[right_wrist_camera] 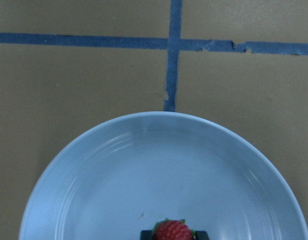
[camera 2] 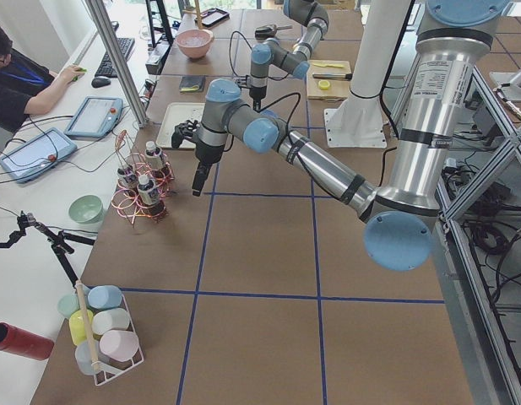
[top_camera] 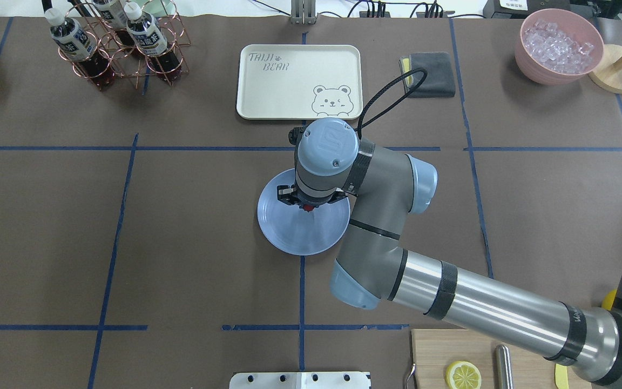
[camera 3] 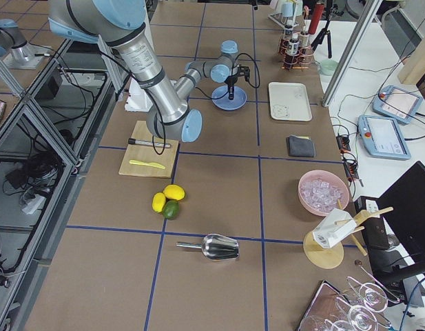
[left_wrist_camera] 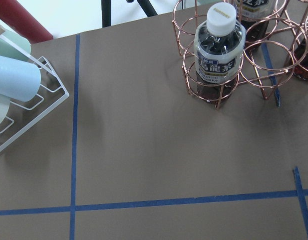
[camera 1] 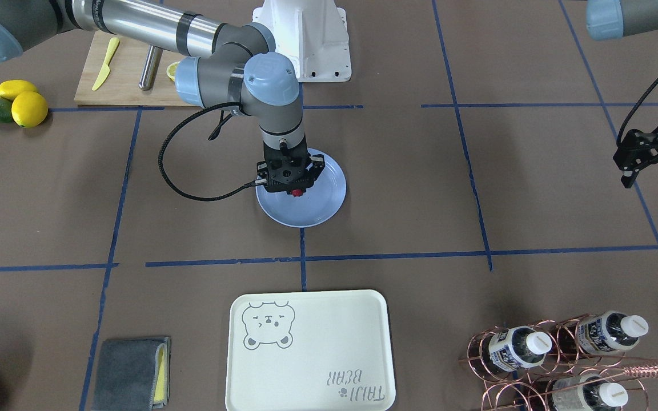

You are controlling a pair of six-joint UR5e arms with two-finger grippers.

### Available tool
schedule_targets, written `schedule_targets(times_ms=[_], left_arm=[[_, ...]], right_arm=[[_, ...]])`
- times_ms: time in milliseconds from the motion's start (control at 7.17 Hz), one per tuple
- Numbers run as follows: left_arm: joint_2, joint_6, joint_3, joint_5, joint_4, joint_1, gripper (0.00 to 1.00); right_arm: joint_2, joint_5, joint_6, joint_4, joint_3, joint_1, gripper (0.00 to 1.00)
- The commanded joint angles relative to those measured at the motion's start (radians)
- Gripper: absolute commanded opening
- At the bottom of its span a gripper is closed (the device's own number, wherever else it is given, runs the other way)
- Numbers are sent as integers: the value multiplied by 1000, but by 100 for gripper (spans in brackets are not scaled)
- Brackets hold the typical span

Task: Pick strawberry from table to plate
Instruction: 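Lower the strawberry onto the plate and open the right gripper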

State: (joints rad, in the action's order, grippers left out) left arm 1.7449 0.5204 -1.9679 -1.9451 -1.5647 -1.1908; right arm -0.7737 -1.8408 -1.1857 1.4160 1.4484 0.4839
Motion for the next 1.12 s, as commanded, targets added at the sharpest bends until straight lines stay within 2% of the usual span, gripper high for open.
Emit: schedule_targets(times_ms=[0,140,279,419,698,837,977], left_arm=[[1,0,6,0,-2,-3,100],[1,0,6,0,-2,-3,100],[1,0,6,0,-2,-3,100],[1,0,6,-2,-2,-3,100],[1,0,10,-2,-2,-4,100],[-1,-3,30,-5,-5,-10,100],[-1,-52,53,-24,-8,-39,100]], right_arm=[[1,0,-21,-3,0,-7,20],[1,0,-47,-5,-8,-11,55],[1,0,-54,-6,-8,-11,83],[13,0,-73,-6,-8,-11,99],[14,-8,-72,0,16,4,100],[7,-17,-65,39,62,43,100],[-7,-32,-26,179,143,92,100]])
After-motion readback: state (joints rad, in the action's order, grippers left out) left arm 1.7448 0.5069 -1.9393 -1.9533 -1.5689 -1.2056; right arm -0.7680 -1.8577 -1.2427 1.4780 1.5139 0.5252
